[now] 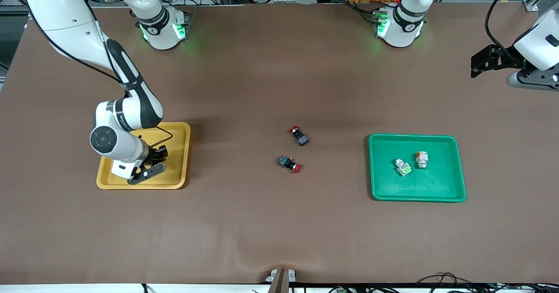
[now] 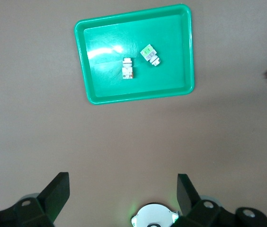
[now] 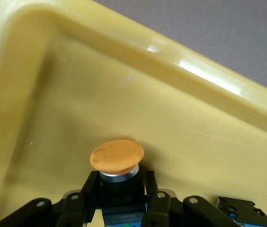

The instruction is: Place green and yellow buttons in trays

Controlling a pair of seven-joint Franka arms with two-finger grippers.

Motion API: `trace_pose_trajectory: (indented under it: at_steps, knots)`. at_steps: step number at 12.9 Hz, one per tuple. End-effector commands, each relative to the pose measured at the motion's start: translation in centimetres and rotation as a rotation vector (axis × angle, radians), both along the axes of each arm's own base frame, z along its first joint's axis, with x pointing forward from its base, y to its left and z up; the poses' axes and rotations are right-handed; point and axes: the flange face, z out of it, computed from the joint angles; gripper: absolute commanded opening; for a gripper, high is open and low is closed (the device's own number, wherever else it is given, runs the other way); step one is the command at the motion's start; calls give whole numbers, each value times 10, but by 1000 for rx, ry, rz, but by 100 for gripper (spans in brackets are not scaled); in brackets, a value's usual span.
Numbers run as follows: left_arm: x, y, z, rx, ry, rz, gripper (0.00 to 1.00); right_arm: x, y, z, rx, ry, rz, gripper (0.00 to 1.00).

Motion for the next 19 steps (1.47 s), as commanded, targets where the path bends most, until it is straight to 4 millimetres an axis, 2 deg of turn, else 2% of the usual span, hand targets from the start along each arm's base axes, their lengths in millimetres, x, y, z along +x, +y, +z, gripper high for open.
trace_pose_trajectory:
  at_steps: [1,2,4,5,9,10,11,12,14,15,16,19]
  knots:
    - [1,11,6,-13,-13,46,100,0,-2,1,-3,-9,23,91]
    - [1,11,6,-13,-16,81,100,0,-3,2,-2,-8,33,100]
    - [6,7,1,-24,-22,114,100,2,-10,11,-3,-1,55,100]
    - [9,5,1,-34,-34,109,100,4,-12,22,-7,13,65,100]
    - [13,4,2,-30,-59,93,100,23,-10,136,-38,112,21,100]
    - [14,4,1,-32,-60,94,100,28,-8,171,-31,111,-4,100]
    - [15,4,-1,-30,-56,94,100,31,-4,214,-20,93,-75,100]
    - [15,6,0,-26,-58,96,100,30,10,254,-22,68,-137,100]
    - [15,14,0,-22,-59,108,100,16,53,329,-43,29,-224,100]
    - [16,21,0,-24,-59,120,100,7,67,354,-52,33,-241,100]
    - [16,21,0,-24,-59,120,100,2,76,369,-55,33,-237,100]
    - [16,20,0,-21,-59,119,100,-4,78,384,-52,23,-234,100]
